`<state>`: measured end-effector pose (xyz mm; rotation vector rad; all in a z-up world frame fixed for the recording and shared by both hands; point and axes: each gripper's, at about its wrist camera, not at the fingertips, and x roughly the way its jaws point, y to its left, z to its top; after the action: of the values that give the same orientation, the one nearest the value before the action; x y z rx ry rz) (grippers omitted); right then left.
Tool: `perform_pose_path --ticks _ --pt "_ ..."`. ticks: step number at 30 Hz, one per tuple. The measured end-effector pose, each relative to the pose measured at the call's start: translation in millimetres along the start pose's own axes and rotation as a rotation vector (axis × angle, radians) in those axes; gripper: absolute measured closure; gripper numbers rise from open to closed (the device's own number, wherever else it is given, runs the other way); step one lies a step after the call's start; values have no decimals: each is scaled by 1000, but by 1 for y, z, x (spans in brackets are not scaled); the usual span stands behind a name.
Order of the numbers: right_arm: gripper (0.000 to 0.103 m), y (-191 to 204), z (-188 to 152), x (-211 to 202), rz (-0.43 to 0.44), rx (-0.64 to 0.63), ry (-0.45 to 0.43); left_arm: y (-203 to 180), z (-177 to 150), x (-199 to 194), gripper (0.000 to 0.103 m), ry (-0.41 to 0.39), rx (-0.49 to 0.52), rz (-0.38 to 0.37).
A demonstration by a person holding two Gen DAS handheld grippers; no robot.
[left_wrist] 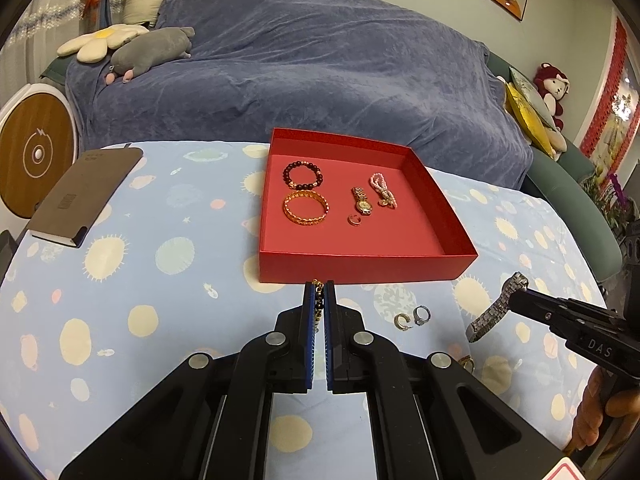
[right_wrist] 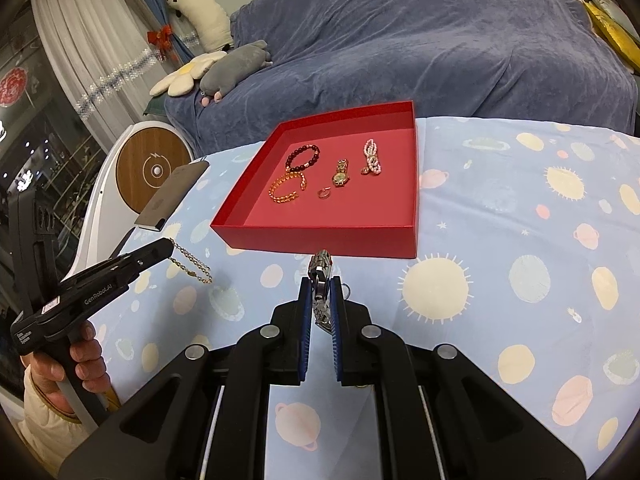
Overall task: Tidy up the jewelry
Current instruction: 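Carry the gold chain in the left tool and silver piece in the right toward the red box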
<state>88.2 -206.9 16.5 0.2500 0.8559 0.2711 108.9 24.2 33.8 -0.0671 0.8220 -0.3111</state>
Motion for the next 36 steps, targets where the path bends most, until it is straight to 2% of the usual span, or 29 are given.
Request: perform_pose_path --ticks 14,26,28,30,36 --pt "93 -2 -3 7 -34 -15 15 3 -1 0 101 2 0 8" --pt "92 -10 -19 71 -142 -41 170 36 10 -7 101 -21 -65 36" --pt "90 -12 -18 77 -153 -37 163 40 10 -7 101 -20 -72 36" --pt "80 -12 -15 81 -162 -41 152 42 11 -8 101 -20 -76 39" --pt "79 -23 -9 79 -143 1 152 43 9 -6 101 -10 -82 34"
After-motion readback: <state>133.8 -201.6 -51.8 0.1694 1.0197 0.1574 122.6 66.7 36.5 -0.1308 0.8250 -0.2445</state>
